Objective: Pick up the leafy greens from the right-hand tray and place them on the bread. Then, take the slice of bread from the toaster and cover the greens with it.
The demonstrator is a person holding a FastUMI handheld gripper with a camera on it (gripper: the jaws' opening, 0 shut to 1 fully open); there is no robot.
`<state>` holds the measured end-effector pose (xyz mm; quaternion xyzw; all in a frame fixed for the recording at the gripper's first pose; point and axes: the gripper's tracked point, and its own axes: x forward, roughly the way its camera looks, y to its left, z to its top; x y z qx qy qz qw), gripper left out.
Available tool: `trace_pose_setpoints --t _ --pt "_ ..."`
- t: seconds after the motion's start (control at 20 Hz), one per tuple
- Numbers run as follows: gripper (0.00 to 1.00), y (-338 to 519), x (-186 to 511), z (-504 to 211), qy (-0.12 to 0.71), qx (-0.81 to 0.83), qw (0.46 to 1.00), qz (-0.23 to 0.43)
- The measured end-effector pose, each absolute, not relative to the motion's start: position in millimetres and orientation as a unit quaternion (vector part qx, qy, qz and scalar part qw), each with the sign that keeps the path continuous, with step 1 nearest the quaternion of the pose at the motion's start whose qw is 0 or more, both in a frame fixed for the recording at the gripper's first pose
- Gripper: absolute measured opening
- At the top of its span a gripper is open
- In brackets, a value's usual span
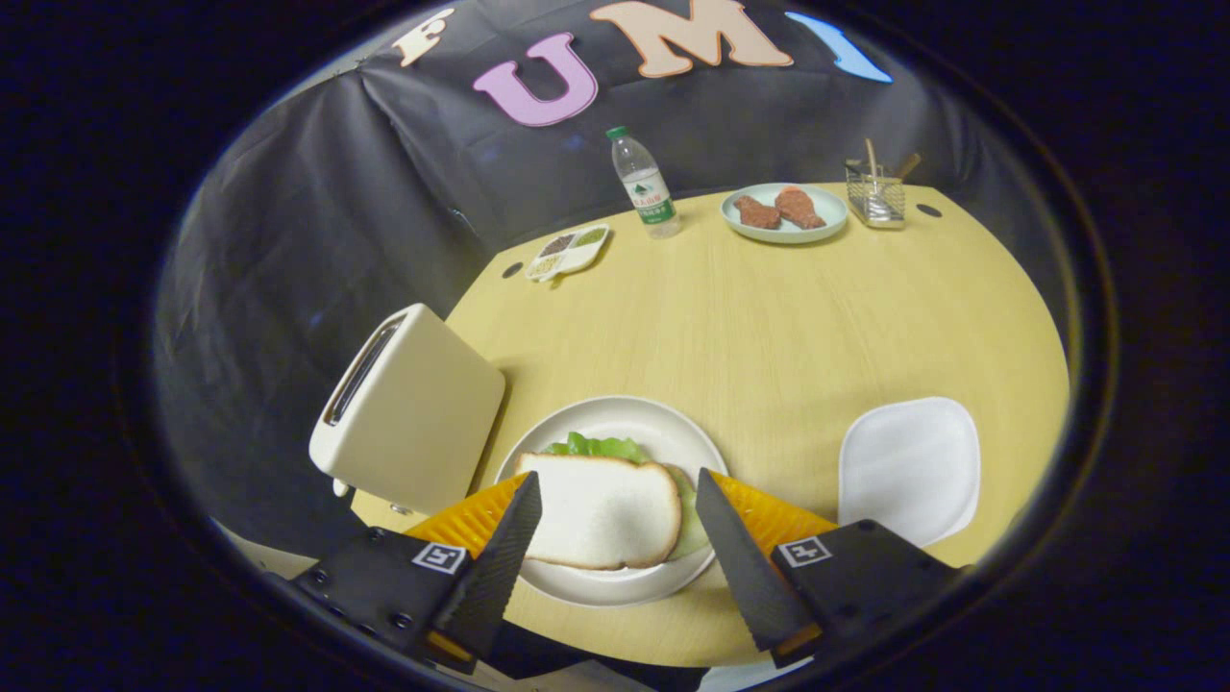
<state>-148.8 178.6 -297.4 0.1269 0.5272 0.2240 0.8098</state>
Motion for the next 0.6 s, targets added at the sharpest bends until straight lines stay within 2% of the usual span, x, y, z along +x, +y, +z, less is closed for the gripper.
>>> trace_pose_setpoints --t 0.2,0.6 --pt "1.0 152.3 -127.4 -273.7 0.486 0.12 0.838 0.216" --pt "1.0 65.7 -63.2 -183.0 0.33 0.065 0.929 0.157"
